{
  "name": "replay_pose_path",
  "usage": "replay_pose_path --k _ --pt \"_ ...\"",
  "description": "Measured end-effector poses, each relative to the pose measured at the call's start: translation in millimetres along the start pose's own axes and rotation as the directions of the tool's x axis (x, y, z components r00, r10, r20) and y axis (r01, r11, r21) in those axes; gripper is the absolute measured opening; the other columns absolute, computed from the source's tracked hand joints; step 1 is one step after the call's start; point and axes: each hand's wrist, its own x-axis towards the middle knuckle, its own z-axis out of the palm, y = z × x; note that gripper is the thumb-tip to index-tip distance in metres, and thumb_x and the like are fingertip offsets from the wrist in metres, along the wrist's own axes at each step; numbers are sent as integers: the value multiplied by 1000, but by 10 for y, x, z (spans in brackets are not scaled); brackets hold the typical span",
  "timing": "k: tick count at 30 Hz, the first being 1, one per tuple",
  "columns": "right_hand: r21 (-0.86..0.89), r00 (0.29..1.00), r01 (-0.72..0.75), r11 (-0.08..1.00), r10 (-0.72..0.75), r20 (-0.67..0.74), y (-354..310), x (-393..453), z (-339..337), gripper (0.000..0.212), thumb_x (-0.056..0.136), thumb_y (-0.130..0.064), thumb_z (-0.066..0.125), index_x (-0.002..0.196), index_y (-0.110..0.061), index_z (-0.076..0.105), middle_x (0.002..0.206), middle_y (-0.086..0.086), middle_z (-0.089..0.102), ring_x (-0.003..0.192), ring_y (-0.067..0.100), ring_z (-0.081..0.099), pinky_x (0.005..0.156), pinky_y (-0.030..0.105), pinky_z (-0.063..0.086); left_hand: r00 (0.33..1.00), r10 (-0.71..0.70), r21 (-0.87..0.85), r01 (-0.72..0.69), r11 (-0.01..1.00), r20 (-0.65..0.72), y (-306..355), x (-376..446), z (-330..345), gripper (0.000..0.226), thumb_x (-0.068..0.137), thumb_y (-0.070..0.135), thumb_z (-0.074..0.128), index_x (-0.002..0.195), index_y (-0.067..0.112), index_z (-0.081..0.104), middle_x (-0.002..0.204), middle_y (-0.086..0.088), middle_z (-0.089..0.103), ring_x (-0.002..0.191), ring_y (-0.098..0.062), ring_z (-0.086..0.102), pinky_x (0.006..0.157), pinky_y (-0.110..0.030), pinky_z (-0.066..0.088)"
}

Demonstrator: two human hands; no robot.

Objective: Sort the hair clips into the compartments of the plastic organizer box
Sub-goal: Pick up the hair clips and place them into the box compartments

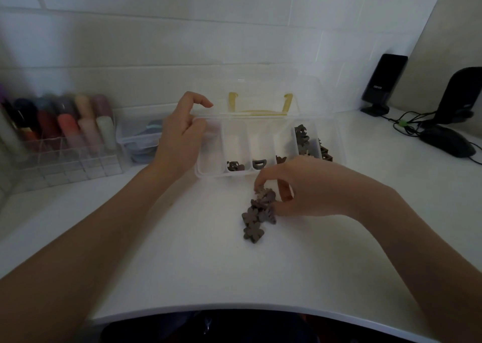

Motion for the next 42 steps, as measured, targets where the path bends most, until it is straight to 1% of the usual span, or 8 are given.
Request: replay_pose_path --k 6,11,17,24,29,36,39,42 --pt "-27 998 47 999 -48 -46 -105 7 51 31 82 -27 55 110 -40 56 71 -14 56 65 0 52 66 29 51 1000 -1 3 1 1000 9 -3 -4 -5 33 77 0 38 97 22 53 52 -2 27 44 -6 25 43 -20 23" --pt "-31 992 53 998 -56 -116 -145 -15 55 17 83 -27 55 95 -39 50 57 -12 46 63 5 53 89 44 48 1000 9 2 -9 1000 14 -2 -3 2 34 79 -5 38 98 20 52 50 -1 27 42 -5 25 42 -17 23" --pt "69 963 113 991 -92 -252 -68 46 52 21 78 -55 63 87 -36 58 49 -9 46 48 2 49 57 25 46 1000 15 5 -15 1000 8 -7 -4 2 34 77 -3 38 97 21 52 52 -2 27 43 -5 25 42 -18 23" --pt "280 738 171 945 66 -672 248 165 12 22 94 -23 54 112 -21 66 83 -24 50 64 5 51 66 6 37 994 98 54 -101 993 50 22 -12 -46 36 79 -6 36 101 20 50 49 -1 29 42 -7 26 42 -19 23" --pt "263 743 121 957 89 -664 384 167 47 23 94 -18 54 115 -22 63 78 -22 48 71 -10 49 68 4 35 985 149 107 -157 982 82 19 1 -140 41 78 -2 35 112 17 46 49 -2 30 41 -9 30 42 -20 23" --pt "91 754 7 996 55 -655 227 76 25 10 81 -24 52 88 -24 60 66 -8 54 58 7 48 53 24 37 978 192 156 -203 967 80 13 -27 -148 46 74 0 35 117 15 44 48 -1 30 43 -11 32 44 -19 23" --pt "90 759 -14 996 70 -648 181 56 22 14 82 -25 52 92 -26 61 56 -11 48 54 6 46 51 19 33 978 194 155 -204 967 75 20 -32 -140 46 74 0 35 116 18 44 48 -3 31 42 -10 32 43 -20 23" --pt "137 763 44 990 55 -644 144 63 39 16 85 -22 54 101 -25 53 51 -10 41 51 7 44 51 26 35 979 192 154 -200 968 67 26 -31 -142 45 75 -1 35 116 16 45 47 -2 30 41 -9 31 42 -19 22"
